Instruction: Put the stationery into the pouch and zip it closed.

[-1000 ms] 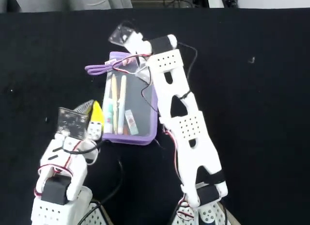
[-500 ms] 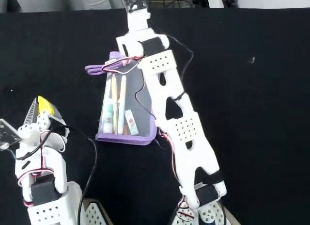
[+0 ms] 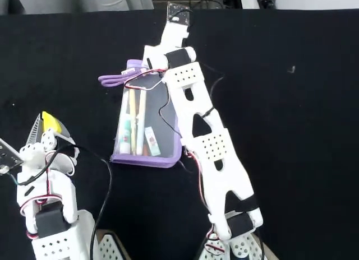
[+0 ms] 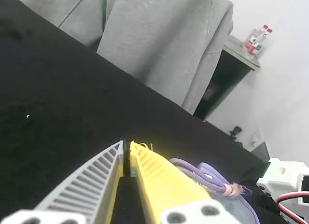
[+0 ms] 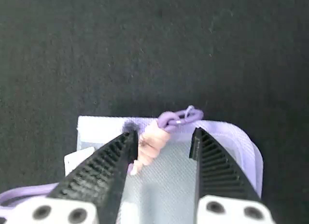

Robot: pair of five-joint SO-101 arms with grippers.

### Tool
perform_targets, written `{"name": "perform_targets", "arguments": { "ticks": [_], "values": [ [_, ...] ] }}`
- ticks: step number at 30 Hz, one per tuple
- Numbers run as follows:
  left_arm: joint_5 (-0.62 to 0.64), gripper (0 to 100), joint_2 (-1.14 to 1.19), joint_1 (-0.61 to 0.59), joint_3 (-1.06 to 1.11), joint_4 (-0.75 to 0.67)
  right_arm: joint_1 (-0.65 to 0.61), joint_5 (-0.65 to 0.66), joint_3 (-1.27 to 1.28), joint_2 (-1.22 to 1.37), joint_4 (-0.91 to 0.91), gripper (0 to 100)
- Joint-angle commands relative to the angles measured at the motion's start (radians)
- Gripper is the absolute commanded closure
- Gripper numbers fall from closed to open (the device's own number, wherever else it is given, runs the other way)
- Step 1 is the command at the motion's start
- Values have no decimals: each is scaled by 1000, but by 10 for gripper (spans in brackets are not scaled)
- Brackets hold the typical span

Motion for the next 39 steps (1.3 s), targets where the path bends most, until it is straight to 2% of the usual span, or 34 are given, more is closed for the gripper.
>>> {"name": "perform_targets", "arguments": {
  "ticks": [1, 12, 17, 21, 26, 28, 31, 39],
  "values": [
    [11, 970, -6, -8, -21, -25, -15, -11, -16, -21, 25, 814],
    [11, 970, -6, -8, -21, -25, -80, -11, -15, -19, -63, 814],
    [11, 970, -6, -8, -21, -25, -78, -17, -16, 30, -58, 814],
    [11, 970, -6, -8, -21, -25, -81, -72, -25, 71, -3, 814],
    [11, 970, -6, -7, -21, -25, -98, -31, -45, 65, 34, 819],
    [11, 970, -6, -7, -19, -25, -100, -6, -58, 65, 43, 847],
    [11, 970, -6, -7, -19, -25, -100, 18, -119, 65, 74, 980],
    [12, 970, -6, -7, -19, -25, -95, 51, -263, 36, 169, 987]
  ]
}}
